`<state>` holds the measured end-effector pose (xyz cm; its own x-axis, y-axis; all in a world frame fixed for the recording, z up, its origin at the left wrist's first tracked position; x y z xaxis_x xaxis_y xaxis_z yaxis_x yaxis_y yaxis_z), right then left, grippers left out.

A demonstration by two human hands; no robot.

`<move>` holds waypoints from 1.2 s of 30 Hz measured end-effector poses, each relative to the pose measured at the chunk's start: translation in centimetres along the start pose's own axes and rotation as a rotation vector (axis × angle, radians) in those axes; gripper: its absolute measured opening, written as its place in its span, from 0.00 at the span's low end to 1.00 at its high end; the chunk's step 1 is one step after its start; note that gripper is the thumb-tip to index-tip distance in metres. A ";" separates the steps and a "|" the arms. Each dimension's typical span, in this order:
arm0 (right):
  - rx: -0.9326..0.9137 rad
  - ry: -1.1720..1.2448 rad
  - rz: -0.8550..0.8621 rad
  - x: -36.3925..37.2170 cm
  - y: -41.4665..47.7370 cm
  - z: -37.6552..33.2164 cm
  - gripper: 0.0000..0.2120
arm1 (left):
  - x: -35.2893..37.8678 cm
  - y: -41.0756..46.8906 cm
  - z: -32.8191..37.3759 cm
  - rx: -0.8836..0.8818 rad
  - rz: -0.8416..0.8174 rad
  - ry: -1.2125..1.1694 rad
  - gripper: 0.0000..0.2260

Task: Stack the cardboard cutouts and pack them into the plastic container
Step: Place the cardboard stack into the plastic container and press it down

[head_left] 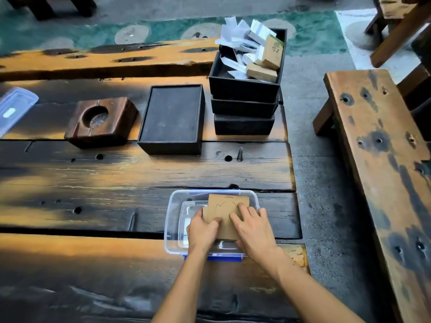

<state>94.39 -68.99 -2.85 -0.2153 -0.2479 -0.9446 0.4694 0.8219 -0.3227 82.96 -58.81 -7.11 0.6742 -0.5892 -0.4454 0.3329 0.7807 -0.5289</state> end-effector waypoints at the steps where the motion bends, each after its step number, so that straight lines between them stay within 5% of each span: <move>1: -0.002 0.006 0.002 0.1 0.0 0.2 0.32 | 0.2 -0.2 0.0 0.007 -0.003 0.004 0.17; 11: 0.060 0.072 0.054 0.3 0.4 1.1 0.35 | 0.3 0.2 -1.3 -0.018 0.000 -0.161 0.18; 22: 0.039 0.023 0.009 0.7 0.8 0.9 0.37 | 0.1 1.0 0.5 0.069 -0.119 0.142 0.17; 26: 0.128 0.158 -0.019 -0.3 0.8 0.9 0.38 | -0.9 -0.6 2.6 0.278 -0.143 0.530 0.35; 30: 0.181 0.276 0.024 -2.1 -0.7 0.7 0.42 | -2.0 -2.7 4.0 0.575 -0.170 0.793 0.38; 36: 0.371 0.279 0.019 -2.6 -6.3 0.8 0.42 | -3.6 -5.3 5.1 0.780 -0.221 1.044 0.46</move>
<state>92.63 -73.93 1.57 -0.4021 -0.0451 -0.9145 0.7392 0.5734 -0.3533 82.16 -59.81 0.97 -0.1476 -0.3269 -0.9335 0.8959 0.3556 -0.2663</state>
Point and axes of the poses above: each hand's wrist, its own y-axis towards the middle knuckle, its own x-axis out of the palm, z = x × y, the point moved 8 cm from there along y, towards the middle knuckle, and after that the axes turned 8 degrees about x, right-handed, at the moved point
